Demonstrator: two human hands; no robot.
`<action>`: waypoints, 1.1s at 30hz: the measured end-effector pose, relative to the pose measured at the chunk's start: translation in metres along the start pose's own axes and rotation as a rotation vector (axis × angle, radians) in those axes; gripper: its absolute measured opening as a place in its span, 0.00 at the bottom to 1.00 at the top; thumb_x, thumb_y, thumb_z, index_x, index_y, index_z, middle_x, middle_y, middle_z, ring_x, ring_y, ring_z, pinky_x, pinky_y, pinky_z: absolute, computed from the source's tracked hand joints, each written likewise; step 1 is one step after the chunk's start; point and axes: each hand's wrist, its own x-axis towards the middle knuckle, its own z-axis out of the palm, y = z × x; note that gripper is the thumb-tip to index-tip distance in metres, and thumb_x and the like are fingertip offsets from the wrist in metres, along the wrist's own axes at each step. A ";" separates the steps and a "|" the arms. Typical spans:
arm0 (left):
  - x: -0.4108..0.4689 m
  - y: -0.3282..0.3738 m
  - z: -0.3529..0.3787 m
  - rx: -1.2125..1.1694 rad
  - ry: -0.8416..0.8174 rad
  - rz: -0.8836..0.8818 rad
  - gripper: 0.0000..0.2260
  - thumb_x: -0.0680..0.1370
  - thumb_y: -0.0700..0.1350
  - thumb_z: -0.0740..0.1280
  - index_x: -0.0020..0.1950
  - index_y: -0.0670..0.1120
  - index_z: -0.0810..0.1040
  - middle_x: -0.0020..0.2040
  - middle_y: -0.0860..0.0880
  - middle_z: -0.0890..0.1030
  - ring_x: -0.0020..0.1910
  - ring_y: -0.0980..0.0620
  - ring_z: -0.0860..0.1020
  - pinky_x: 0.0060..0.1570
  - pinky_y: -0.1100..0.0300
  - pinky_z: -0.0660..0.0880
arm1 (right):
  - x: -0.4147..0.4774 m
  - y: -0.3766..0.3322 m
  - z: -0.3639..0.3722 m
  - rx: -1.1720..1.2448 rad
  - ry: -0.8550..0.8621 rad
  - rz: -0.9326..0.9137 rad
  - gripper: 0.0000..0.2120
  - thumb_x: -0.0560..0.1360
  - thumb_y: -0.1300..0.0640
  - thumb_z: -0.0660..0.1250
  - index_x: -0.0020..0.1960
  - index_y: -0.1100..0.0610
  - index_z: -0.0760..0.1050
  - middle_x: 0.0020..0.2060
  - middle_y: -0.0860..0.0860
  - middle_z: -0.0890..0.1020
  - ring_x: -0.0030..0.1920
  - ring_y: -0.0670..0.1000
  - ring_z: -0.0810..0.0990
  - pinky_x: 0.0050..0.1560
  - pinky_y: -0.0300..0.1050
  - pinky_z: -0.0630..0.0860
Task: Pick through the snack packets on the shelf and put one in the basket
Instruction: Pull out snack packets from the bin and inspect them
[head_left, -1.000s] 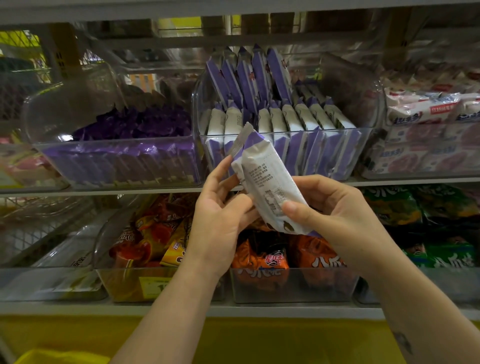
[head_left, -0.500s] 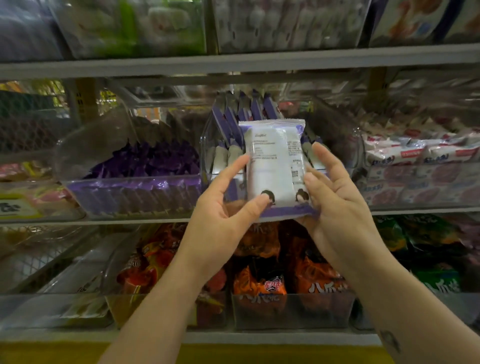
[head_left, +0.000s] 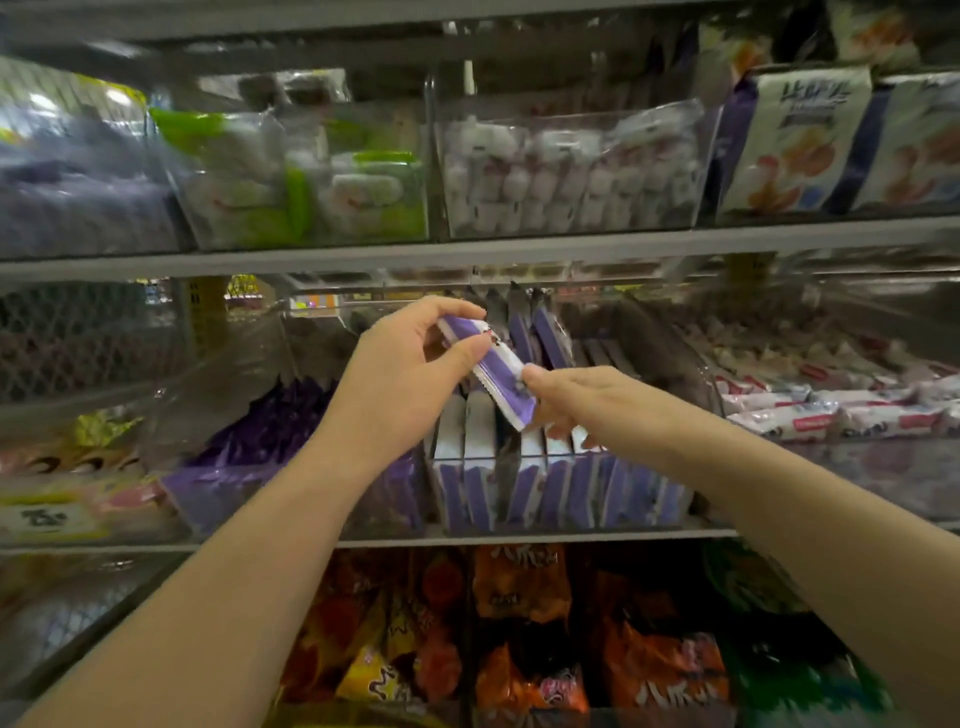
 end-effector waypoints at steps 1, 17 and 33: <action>0.006 -0.002 0.001 0.012 -0.019 -0.002 0.07 0.77 0.41 0.70 0.53 0.50 0.79 0.46 0.46 0.85 0.46 0.47 0.83 0.52 0.47 0.80 | 0.003 -0.001 -0.001 -0.032 -0.027 0.010 0.18 0.78 0.36 0.52 0.54 0.42 0.76 0.42 0.37 0.83 0.40 0.33 0.79 0.40 0.33 0.69; 0.050 -0.013 -0.001 -0.012 -0.106 0.130 0.10 0.78 0.40 0.68 0.50 0.57 0.76 0.46 0.54 0.85 0.47 0.61 0.83 0.51 0.68 0.76 | 0.031 -0.003 -0.001 -0.221 0.102 -0.061 0.33 0.78 0.34 0.50 0.52 0.60 0.81 0.49 0.56 0.85 0.52 0.55 0.82 0.62 0.57 0.73; 0.028 -0.052 0.036 0.465 -0.185 0.388 0.06 0.78 0.43 0.70 0.54 0.46 0.82 0.44 0.52 0.82 0.43 0.57 0.78 0.45 0.64 0.75 | 0.036 0.029 -0.014 -0.606 -0.242 -0.305 0.10 0.78 0.55 0.67 0.57 0.52 0.82 0.47 0.40 0.83 0.39 0.27 0.75 0.45 0.22 0.69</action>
